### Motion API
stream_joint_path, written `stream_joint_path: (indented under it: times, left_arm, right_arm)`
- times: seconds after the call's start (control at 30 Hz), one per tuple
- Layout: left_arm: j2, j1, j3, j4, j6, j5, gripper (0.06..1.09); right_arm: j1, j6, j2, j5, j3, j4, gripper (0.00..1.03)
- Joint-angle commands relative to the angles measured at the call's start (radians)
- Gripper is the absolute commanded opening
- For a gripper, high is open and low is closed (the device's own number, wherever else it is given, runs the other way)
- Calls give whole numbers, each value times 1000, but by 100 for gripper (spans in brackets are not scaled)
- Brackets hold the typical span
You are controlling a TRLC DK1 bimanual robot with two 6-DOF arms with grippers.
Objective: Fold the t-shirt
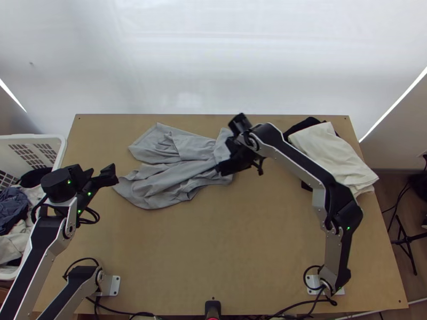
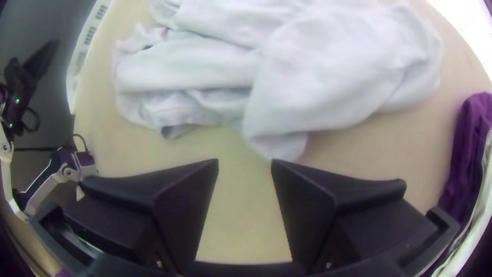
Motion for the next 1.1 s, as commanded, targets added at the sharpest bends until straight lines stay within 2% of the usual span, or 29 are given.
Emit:
stream_joint_path:
  times: [0.0,0.27,0.4,0.47,0.7,0.87,1.07]
  left_arm:
    - [-19,0,0,-6,-6,0,104]
    - [-47,2,11,-26,-6,0,104]
    - [-57,0,12,-26,-6,0,104]
    - [-60,2,14,-28,-6,0,104]
    - [-70,14,22,-43,-3,0,104]
    - [-79,14,25,-51,-1,0,104]
    - [-83,17,34,-51,-1,-2,104]
  right_arm:
    - [58,-17,68,58,145,9,50]
    - [92,-28,157,155,302,9,53]
    - [138,-80,200,344,334,9,53]
    - [153,-91,223,396,354,9,53]
    - [201,-145,263,674,365,20,53]
    - [216,-163,283,736,373,23,53]
    - [219,-168,306,753,383,23,53]
